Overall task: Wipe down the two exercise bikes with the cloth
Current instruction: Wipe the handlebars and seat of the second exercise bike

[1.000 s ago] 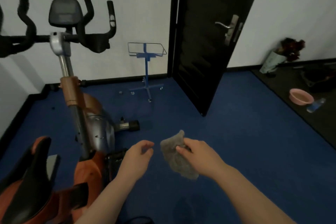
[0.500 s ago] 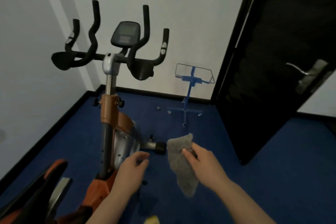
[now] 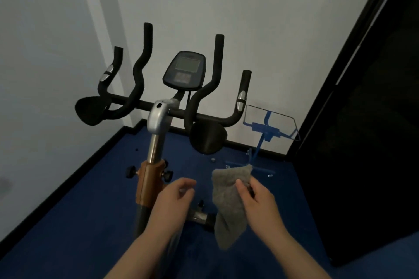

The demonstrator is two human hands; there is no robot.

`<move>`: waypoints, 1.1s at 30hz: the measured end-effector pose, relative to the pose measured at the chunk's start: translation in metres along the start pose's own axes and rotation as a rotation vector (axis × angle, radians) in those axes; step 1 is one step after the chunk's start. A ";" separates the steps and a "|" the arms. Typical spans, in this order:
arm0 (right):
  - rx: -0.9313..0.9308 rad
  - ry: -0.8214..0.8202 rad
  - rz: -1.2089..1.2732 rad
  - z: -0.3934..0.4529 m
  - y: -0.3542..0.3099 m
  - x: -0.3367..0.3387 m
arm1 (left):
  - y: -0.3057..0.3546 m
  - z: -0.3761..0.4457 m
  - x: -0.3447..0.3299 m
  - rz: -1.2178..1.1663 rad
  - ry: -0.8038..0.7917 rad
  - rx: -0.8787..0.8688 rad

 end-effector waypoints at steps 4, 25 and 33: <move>0.010 0.145 0.222 0.040 -0.017 -0.003 | 0.010 0.028 0.004 0.003 0.127 -0.049; 0.345 0.323 0.014 0.127 -0.031 -0.060 | 0.059 0.148 0.006 -0.001 0.214 -0.257; 0.153 0.351 -0.035 0.152 -0.051 -0.062 | 0.068 0.176 0.037 0.220 -0.062 -0.465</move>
Point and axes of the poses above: each hand's wrist, its own z-axis towards the middle knuckle, its own x-axis out of the back of the hand, y = z × x, the point moved 3 cm from there along z, towards the middle knuckle, and after that the axes turned 1 degree about -x, right-handed, at the moved point
